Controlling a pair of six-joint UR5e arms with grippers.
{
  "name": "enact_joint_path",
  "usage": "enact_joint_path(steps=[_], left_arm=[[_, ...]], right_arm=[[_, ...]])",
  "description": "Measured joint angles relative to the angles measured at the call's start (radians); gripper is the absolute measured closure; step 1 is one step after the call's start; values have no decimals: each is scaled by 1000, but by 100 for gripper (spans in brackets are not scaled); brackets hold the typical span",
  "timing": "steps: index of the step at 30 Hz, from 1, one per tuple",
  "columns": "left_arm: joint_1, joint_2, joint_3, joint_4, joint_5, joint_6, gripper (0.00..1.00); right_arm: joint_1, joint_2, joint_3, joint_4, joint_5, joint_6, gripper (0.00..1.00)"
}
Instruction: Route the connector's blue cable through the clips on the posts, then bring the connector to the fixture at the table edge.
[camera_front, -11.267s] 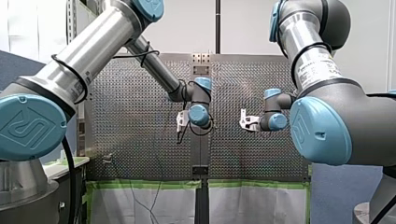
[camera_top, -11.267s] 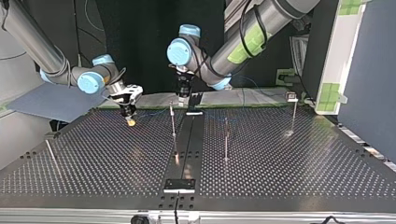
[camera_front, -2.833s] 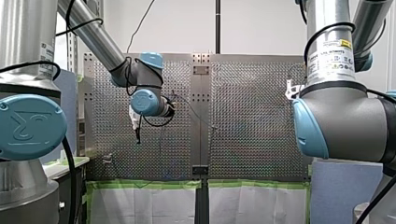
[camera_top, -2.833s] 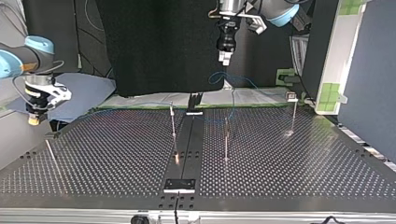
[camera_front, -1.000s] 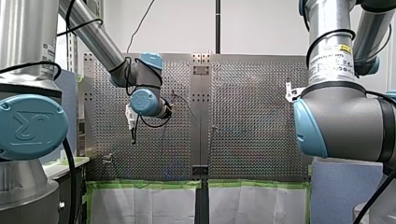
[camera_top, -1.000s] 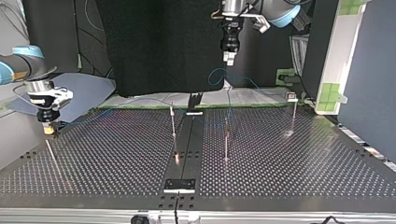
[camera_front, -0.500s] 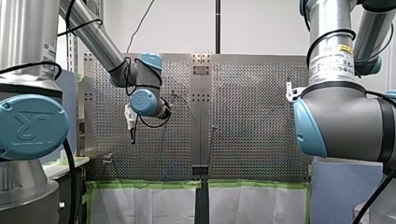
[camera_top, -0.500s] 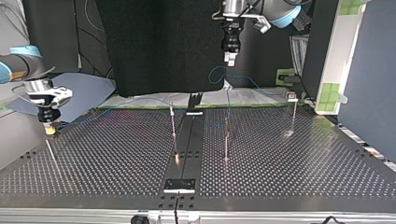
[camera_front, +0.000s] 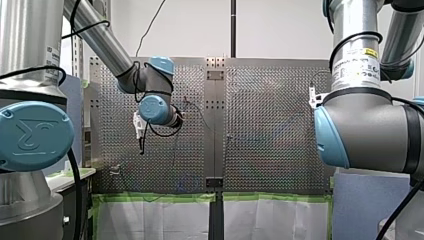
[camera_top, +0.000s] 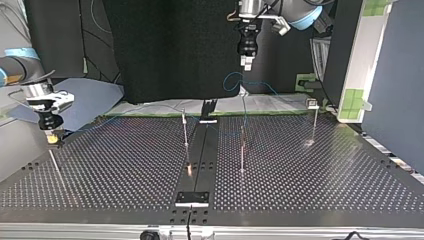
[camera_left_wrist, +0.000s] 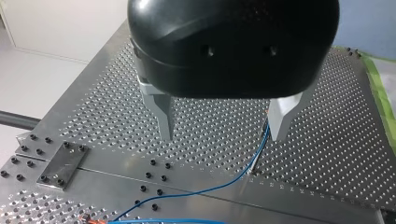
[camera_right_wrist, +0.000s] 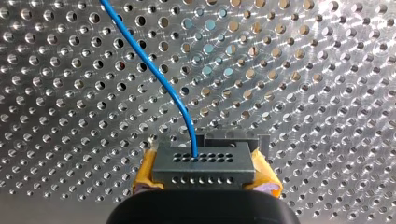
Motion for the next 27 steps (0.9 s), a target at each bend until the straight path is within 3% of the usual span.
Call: enact_joint_path(steps=[9, 17, 27], left_arm=[[0, 0, 0, -1, 0, 0, 0], [0, 0, 0, -1, 0, 0, 0], [8, 0, 1, -1, 0, 0, 0]], right_arm=[[-5, 0, 0, -17, -8, 8, 100], [-3, 1, 0, -79, -24, 47, 100], [4, 2, 0, -122, -25, 55, 100]])
